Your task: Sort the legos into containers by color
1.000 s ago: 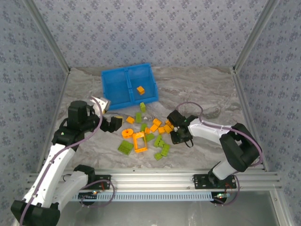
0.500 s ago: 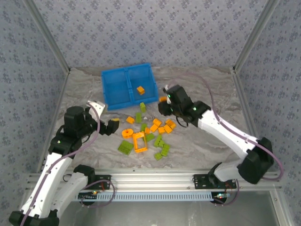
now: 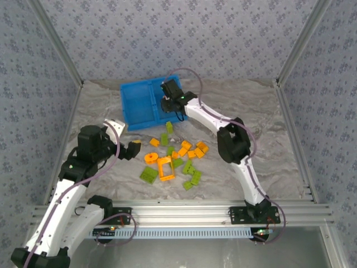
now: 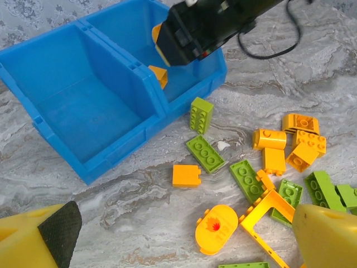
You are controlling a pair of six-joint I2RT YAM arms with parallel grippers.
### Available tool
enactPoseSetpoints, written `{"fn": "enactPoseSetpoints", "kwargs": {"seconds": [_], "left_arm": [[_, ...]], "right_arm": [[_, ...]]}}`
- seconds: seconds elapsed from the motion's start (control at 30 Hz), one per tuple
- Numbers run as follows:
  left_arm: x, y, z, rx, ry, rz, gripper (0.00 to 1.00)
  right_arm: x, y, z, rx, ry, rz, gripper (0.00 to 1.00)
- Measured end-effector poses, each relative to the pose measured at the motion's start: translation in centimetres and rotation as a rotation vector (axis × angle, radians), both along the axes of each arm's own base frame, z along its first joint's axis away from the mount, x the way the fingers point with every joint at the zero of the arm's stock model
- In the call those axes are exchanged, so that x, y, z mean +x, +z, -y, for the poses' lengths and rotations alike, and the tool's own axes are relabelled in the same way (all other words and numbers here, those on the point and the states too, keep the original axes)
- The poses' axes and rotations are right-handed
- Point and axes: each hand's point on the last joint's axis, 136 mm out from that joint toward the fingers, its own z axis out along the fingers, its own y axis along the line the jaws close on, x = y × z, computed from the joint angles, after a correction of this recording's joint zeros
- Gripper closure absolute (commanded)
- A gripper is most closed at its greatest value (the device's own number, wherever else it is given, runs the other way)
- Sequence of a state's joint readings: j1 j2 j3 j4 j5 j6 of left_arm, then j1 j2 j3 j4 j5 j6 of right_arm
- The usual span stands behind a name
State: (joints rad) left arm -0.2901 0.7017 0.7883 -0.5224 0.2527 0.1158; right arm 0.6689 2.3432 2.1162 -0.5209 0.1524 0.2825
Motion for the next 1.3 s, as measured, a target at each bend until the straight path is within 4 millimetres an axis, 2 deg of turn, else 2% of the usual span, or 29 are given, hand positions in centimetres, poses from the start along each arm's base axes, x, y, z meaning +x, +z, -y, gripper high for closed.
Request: {"fn": "enactPoseSetpoints", "kwargs": {"seconds": [0.1, 0.2, 0.3, 0.47, 0.57, 0.67, 0.73, 0.8, 0.87, 0.93, 1.03, 1.13, 1.23, 1.3], "left_arm": [[0.1, -0.2, 0.0, 0.002, 0.000, -0.006, 0.01], [0.1, -0.2, 0.0, 0.002, 0.000, -0.008, 0.01], [0.1, -0.3, 0.0, 0.003, 0.000, -0.012, 0.01], [0.4, -1.0, 0.1, 0.012, 0.004, -0.039, 0.01], [0.6, -1.6, 0.5, 0.010, -0.001, -0.073, 0.01], [0.5, -1.8, 2.3, -0.005, -0.035, -0.115, 0.01], [0.5, -1.7, 4.1, -0.017, -0.058, -0.155, 0.01], [1.0, -1.3, 6.4, -0.025, -0.057, -0.198, 0.01], [1.9, -1.1, 8.7, -0.032, -0.015, -0.239, 0.01], [3.0, -1.4, 11.2, -0.042, 0.061, -0.292, 0.01], [5.1, -3.0, 14.1, -0.053, 0.198, -0.382, 0.06], [7.6, -6.0, 16.0, -0.049, 0.354, -0.460, 0.05], [9.0, -9.6, 15.9, -0.014, 0.506, -0.507, 0.04], [9.5, -11.4, 15.4, 0.010, 0.583, -0.518, 0.04]], "right_arm": [[0.8, -2.9, -0.1, -0.049, 0.003, -0.036, 0.59], [0.9, -4.4, -0.1, -0.081, 0.014, -0.066, 0.50], [0.7, -4.2, -0.1, -0.089, 0.023, -0.080, 0.45], [0.7, -2.3, 0.0, -0.071, 0.025, -0.067, 0.45], [-0.2, 0.2, 0.9, -0.056, 0.029, -0.055, 0.45], [-2.3, 4.4, 2.8, -0.018, 0.036, -0.030, 0.43], [-4.2, 8.1, 4.6, 0.021, 0.036, 0.013, 0.39], [-6.9, 12.1, 7.0, 0.069, 0.033, 0.075, 0.32], [-9.5, 15.0, 9.6, 0.112, 0.010, 0.137, 0.24], [-12.3, 16.9, 12.5, 0.143, -0.026, 0.182, 0.15], [-14.9, 16.9, 15.8, 0.157, -0.099, 0.198, 0.03], [-16.1, 14.8, 18.3, 0.128, -0.176, 0.155, 0.00], [-17.1, 12.6, 20.2, 0.075, -0.226, 0.097, 0.00], [-17.8, 12.0, 21.0, 0.055, -0.241, 0.079, 0.00]]}}
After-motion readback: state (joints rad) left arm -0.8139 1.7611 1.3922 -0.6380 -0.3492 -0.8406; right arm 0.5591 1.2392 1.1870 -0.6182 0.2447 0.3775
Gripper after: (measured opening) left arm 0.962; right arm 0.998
